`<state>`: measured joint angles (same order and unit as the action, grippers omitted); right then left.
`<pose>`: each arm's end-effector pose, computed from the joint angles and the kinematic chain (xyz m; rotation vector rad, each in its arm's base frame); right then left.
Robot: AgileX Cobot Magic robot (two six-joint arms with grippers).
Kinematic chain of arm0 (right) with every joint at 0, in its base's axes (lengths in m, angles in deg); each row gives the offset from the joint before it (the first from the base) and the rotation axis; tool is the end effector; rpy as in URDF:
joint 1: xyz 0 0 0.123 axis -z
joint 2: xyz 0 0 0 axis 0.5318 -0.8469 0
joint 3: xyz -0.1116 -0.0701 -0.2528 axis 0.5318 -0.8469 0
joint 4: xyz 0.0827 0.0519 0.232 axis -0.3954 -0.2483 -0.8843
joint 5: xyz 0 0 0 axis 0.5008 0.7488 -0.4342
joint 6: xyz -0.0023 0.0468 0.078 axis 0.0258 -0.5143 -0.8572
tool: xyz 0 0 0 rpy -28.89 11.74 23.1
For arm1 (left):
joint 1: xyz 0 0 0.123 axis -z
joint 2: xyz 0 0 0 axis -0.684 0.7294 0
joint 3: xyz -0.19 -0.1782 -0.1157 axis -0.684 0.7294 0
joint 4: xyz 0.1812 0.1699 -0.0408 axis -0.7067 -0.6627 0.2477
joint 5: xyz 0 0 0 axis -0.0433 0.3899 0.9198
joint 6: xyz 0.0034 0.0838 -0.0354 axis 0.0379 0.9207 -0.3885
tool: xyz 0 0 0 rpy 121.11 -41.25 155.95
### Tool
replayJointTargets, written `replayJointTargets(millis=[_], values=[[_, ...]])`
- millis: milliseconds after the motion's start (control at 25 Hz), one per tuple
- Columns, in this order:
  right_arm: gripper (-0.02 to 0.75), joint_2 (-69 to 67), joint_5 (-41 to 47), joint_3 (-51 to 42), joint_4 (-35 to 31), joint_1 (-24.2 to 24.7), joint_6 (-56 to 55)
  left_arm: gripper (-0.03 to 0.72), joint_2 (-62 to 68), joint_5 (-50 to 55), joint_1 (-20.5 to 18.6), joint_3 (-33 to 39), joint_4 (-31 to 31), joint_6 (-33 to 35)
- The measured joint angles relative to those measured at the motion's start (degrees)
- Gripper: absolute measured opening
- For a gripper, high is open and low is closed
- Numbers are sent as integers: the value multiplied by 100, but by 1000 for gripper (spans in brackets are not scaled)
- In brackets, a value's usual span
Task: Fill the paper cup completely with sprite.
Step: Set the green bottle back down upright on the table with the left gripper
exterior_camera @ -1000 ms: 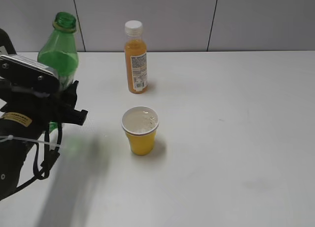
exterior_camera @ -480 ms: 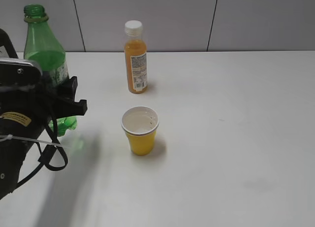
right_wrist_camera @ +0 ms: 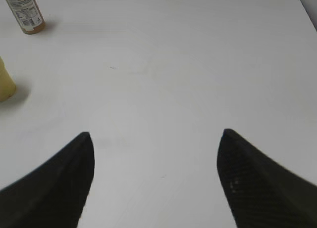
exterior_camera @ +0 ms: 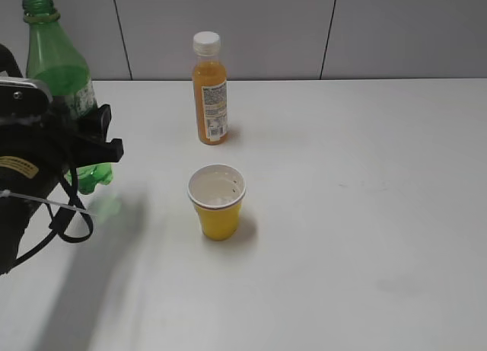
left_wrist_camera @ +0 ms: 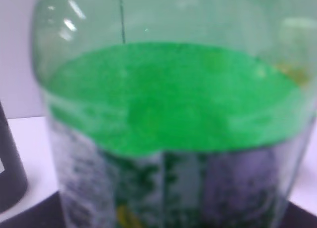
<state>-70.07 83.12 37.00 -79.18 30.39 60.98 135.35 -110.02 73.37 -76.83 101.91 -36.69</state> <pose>0.0071 0.0140 0.2643 -0.1079 1.9976 0.1844 0.2620 -0.1038 0.1428 0.0906 1.7050 0.0194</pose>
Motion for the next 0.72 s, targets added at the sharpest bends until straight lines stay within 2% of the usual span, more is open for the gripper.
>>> replayJointTargets(millis=[400,720], values=[[594,0,0,0,0,0,0,448,682,-9,-302,-883,-370,-35],[594,0,0,0,0,0,0,448,1151,-11,-451,-1196,-404,-35]])
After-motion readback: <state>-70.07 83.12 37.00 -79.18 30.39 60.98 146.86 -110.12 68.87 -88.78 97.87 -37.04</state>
